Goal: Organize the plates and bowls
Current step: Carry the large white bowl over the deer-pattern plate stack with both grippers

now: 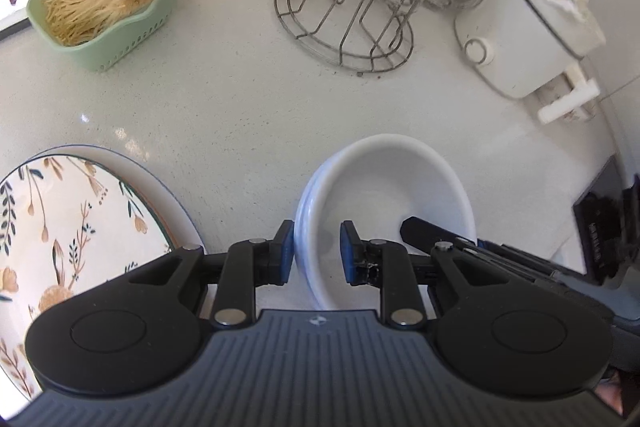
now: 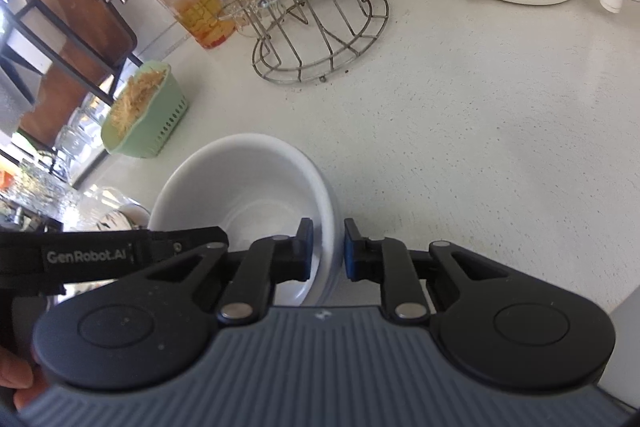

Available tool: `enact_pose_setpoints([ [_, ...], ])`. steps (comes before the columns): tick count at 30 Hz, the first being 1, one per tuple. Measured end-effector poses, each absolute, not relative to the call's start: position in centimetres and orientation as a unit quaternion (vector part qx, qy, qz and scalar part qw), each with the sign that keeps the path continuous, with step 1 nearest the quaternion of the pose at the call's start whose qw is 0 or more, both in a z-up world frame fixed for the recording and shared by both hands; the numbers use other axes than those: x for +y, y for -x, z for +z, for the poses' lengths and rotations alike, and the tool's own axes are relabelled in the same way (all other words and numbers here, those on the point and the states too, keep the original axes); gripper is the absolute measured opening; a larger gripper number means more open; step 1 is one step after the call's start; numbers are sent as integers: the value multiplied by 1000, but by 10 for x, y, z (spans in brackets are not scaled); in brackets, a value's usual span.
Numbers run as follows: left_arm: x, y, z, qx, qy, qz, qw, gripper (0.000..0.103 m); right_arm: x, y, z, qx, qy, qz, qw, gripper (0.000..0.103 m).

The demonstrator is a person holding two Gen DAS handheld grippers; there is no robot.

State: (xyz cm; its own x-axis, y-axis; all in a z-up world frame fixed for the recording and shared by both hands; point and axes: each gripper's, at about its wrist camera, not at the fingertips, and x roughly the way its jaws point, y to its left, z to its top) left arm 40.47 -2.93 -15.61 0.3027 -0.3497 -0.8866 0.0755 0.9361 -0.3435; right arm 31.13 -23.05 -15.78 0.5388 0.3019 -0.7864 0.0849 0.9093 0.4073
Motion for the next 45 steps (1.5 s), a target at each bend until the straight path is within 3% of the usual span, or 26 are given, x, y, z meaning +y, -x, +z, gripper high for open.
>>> enact_pose_setpoints([
  [15,-25,-382,-107,546,121,-146,816,27,-228,-287,-117,449,-200,64,869,19],
  [45,87,-361,-103,514,163,-76,839,27,-124,-297,-110,460,-146,136,866,19],
])
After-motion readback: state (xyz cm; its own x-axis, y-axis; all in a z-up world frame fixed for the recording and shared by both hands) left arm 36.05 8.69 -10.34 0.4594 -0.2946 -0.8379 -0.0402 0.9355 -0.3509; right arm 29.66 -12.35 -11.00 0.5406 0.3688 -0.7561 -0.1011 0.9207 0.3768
